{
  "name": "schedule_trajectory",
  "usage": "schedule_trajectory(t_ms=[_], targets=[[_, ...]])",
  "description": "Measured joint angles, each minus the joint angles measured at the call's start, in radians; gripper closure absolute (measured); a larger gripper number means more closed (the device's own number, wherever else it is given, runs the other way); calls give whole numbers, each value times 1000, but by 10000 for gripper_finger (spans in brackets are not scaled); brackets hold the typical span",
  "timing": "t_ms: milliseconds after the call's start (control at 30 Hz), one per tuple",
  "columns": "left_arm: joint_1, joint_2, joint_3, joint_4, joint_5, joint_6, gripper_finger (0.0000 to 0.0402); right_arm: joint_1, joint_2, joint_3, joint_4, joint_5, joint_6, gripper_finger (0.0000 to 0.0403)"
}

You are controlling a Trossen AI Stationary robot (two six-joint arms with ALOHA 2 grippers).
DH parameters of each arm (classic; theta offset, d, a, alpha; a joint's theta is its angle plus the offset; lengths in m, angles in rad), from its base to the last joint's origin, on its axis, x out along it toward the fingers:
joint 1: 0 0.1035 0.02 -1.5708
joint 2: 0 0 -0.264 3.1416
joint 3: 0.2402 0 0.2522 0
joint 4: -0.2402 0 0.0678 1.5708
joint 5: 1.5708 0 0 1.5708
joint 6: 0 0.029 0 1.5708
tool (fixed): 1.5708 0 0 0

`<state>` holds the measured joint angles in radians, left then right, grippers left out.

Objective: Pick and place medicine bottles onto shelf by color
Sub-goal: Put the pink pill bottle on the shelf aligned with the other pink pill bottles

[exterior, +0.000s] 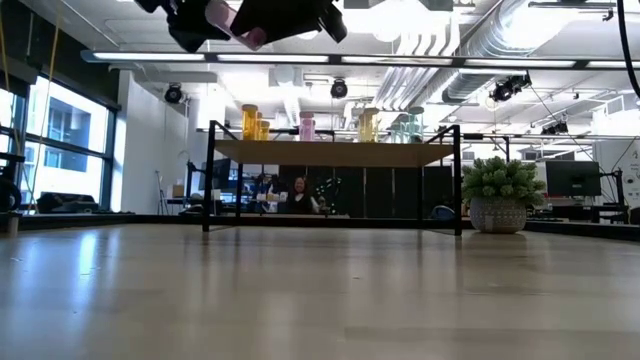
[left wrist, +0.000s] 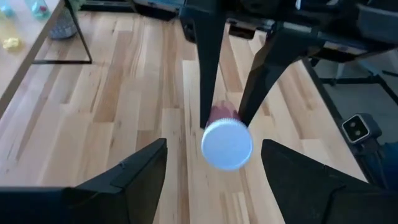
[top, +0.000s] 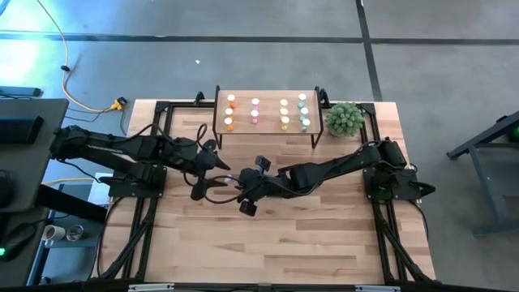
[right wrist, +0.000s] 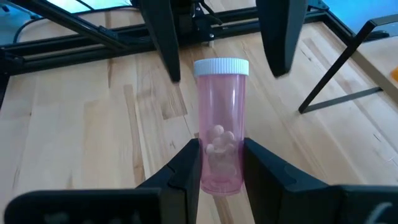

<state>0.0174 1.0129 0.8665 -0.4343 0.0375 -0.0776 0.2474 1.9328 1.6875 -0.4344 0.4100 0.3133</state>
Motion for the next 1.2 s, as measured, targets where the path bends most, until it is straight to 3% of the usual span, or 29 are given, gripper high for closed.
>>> schedule_trajectory(t_ms=[400,867,1200], targets=[[0,26,0,37,12,1,164,-7,0,0,10,-1,0,315],[0,35,0,38,11,2,258,-19,0,0,39,-3,0,315],[0,35,0,43,11,2,284,-20,0,0,42,-3,2,315]])
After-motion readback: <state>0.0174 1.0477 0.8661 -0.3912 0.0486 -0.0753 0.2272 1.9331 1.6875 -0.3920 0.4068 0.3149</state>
